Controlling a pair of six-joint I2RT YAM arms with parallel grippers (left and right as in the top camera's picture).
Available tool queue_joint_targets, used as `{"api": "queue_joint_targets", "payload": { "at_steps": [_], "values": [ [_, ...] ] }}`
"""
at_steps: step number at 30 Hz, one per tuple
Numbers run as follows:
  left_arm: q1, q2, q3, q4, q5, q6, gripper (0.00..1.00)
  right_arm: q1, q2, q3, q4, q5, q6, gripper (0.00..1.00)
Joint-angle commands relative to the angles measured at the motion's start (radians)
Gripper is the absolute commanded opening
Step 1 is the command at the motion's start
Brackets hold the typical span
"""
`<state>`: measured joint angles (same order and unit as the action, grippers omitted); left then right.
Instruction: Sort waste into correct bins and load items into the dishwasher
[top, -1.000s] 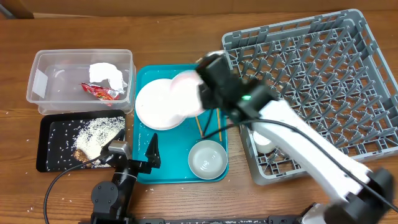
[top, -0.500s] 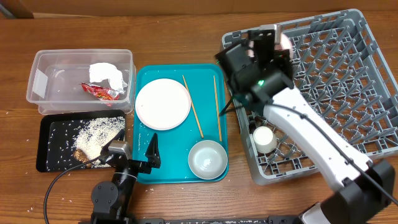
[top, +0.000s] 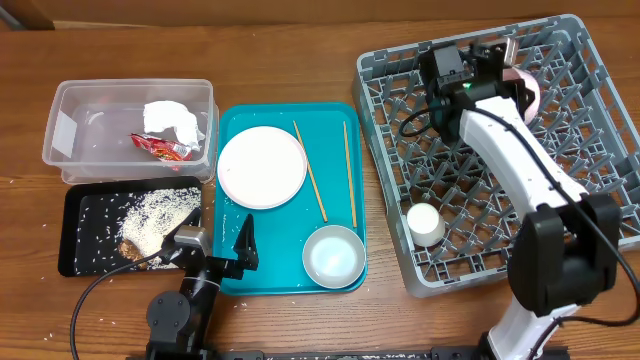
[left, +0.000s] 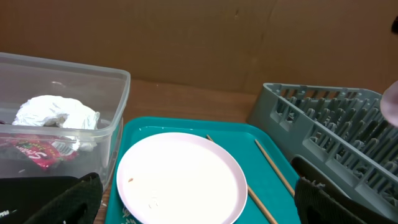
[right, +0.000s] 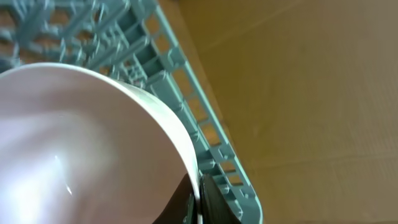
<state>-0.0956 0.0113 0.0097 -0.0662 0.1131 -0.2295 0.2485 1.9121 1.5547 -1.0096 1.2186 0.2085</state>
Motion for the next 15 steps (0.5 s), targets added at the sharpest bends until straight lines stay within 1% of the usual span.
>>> {"api": "queue_joint_targets", "payload": {
  "at_steps": [1, 4, 13, 15],
  "values": [
    [0.005, -0.007, -0.005, 0.0, 0.008, -0.003, 1.0, 0.015, 0.032, 0.008, -0.037, -0.016, 0.009, 0.04],
    [0.005, -0.007, -0.005, 0.0, 0.008, -0.003, 1.0, 0.04, 0.037, -0.003, -0.071, -0.022, 0.035, 0.04],
    [0.005, -0.007, -0.005, 0.0, 0.008, -0.003, 1.0, 0.14, 0.037, -0.045, -0.1, -0.019, 0.034, 0.05],
    [0.005, -0.007, -0.005, 0.0, 0.008, -0.003, 1.0, 0.151, 0.037, -0.058, -0.097, 0.019, 0.033, 0.05]
  ]
}}
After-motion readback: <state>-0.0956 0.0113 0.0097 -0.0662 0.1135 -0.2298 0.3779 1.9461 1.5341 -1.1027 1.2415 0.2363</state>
